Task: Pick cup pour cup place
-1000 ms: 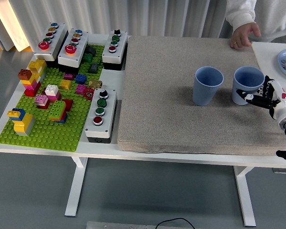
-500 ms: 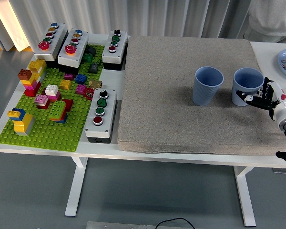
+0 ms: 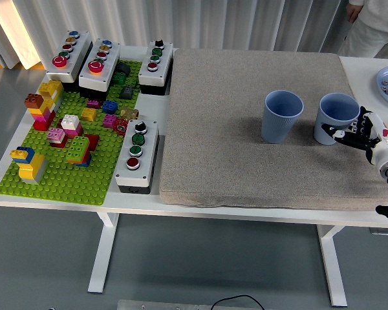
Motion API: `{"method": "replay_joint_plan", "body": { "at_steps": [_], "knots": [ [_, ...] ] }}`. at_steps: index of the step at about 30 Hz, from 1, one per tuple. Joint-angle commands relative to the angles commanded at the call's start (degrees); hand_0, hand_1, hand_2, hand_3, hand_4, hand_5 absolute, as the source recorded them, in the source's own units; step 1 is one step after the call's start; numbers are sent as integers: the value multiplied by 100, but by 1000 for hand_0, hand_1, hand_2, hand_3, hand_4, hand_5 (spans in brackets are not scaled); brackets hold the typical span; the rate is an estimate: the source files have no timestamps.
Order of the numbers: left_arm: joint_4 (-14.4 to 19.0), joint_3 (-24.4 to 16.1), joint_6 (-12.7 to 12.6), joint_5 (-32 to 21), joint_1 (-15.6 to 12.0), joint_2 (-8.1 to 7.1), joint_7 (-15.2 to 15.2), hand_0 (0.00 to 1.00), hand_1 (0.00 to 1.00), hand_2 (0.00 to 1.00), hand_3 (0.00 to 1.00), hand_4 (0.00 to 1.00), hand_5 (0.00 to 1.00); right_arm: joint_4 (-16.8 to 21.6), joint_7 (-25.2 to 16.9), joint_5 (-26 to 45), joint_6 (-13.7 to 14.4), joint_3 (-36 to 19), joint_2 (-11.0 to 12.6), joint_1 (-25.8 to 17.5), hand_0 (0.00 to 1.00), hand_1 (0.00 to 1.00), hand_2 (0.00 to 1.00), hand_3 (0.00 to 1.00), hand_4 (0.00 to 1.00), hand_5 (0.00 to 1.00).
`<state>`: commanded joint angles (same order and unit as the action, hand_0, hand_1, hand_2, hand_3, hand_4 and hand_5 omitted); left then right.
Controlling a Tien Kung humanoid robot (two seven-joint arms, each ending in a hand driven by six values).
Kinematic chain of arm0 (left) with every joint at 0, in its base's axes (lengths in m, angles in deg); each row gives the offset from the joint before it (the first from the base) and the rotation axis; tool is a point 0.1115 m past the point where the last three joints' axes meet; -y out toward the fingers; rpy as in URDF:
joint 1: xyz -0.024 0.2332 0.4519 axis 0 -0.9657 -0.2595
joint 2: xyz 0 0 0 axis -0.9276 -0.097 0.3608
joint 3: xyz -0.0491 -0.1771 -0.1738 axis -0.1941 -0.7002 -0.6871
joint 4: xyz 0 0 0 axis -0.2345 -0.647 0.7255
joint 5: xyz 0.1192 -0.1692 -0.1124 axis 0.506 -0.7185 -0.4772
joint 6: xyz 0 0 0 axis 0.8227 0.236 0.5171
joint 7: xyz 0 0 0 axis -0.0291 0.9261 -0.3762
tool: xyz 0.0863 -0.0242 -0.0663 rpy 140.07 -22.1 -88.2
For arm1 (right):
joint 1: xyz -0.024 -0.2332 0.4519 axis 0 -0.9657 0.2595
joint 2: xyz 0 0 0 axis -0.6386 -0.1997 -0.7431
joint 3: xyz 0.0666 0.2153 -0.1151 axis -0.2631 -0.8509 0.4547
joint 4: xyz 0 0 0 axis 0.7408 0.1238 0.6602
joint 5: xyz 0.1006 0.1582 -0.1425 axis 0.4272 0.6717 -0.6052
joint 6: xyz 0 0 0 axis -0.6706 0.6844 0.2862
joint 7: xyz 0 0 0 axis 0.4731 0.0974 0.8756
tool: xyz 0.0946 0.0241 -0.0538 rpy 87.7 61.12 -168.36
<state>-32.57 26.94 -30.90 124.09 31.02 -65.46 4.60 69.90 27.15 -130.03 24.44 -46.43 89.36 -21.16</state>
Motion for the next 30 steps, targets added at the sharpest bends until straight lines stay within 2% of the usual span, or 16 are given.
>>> {"method": "replay_joint_plan", "body": {
  "at_steps": [6, 7, 12, 13, 17, 19, 30],
  "knots": [
    [0, -15, -1, 15, 4, 0, -1, 747, 794, 852, 639, 552, 926, -32, 51, -23, -76, -38, 15, 18, 881, 836, 840, 856, 707, 116],
    [0, -15, -1, 17, 5, 0, -1, 748, 794, 852, 638, 552, 926, -35, 58, -25, -93, -38, 18, 21, 890, 856, 915, 923, 769, 183],
    [0, -10, 0, 14, 2, -2, -1, 748, 794, 852, 638, 552, 926, -61, 132, -52, -203, -53, 20, 29, 890, 856, 915, 923, 769, 183],
    [0, -9, 0, 14, -2, -2, -1, 748, 794, 851, 638, 552, 925, -70, 163, -73, -259, -59, 18, 27, 905, 877, 977, 980, 859, 261],
    [0, 8, -1, -5, -15, -5, 2, 748, 794, 851, 638, 552, 925, -97, 249, -132, -401, -100, 9, 19, 905, 877, 977, 980, 859, 261],
    [0, 11, -2, -10, -22, -5, 3, 748, 794, 852, 638, 552, 926, -102, 282, -170, -434, -122, 5, 16, 920, 905, 998, 998, 897, 296],
    [0, 51, -5, -53, -52, -15, 9, 748, 794, 851, 638, 552, 926, -81, 501, -282, -563, -131, 14, 6, 931, 912, 998, 998, 925, 326]
  ]
}}
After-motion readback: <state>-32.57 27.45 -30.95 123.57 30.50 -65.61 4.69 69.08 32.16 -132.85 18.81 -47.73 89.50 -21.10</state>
